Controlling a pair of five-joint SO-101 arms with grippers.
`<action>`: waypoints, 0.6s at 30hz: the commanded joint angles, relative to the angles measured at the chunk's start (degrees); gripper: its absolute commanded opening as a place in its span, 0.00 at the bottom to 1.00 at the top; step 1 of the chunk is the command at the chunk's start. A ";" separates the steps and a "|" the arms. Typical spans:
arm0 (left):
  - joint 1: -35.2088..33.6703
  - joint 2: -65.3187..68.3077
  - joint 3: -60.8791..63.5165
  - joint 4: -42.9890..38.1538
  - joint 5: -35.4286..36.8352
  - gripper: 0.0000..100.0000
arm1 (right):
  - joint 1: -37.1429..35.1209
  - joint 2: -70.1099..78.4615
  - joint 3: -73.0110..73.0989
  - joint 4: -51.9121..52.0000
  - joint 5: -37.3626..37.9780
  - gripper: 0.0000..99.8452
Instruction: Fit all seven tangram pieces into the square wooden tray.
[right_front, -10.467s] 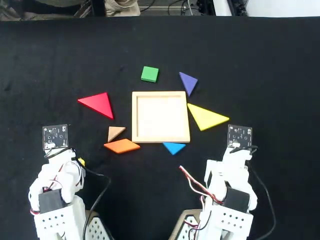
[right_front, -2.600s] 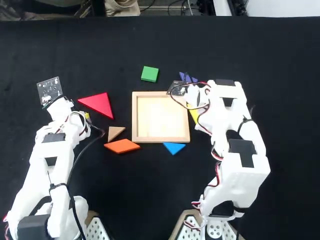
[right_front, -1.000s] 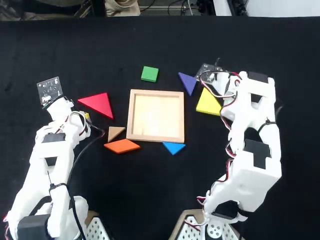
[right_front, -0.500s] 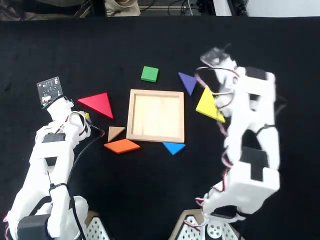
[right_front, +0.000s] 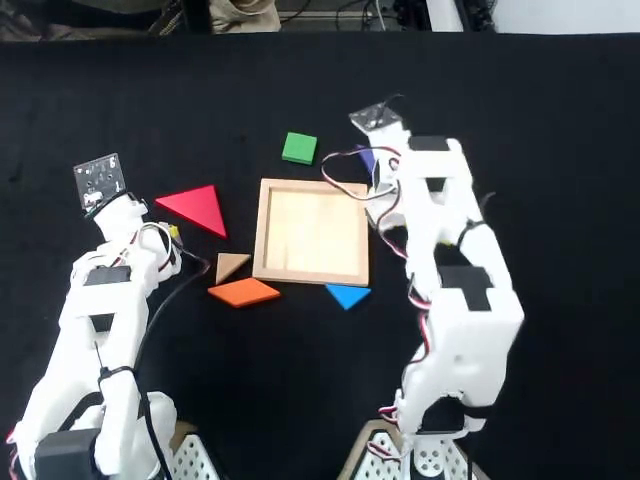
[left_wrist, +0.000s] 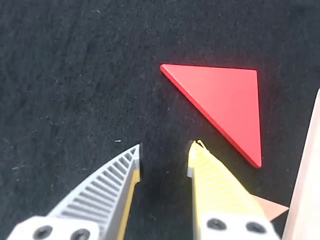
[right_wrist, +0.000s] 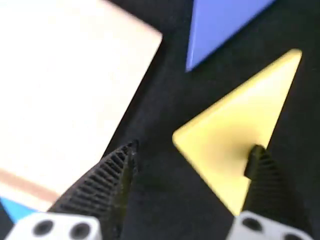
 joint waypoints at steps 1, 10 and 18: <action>-0.66 -1.05 -0.84 -1.14 0.35 0.17 | 2.20 2.59 -6.29 1.41 -0.53 0.35; -0.66 -1.05 -0.84 -1.23 0.35 0.17 | 2.20 4.62 -14.90 8.18 -0.44 0.35; -0.66 -1.05 -0.84 -1.23 0.35 0.17 | 2.29 9.45 -15.16 7.82 1.41 0.35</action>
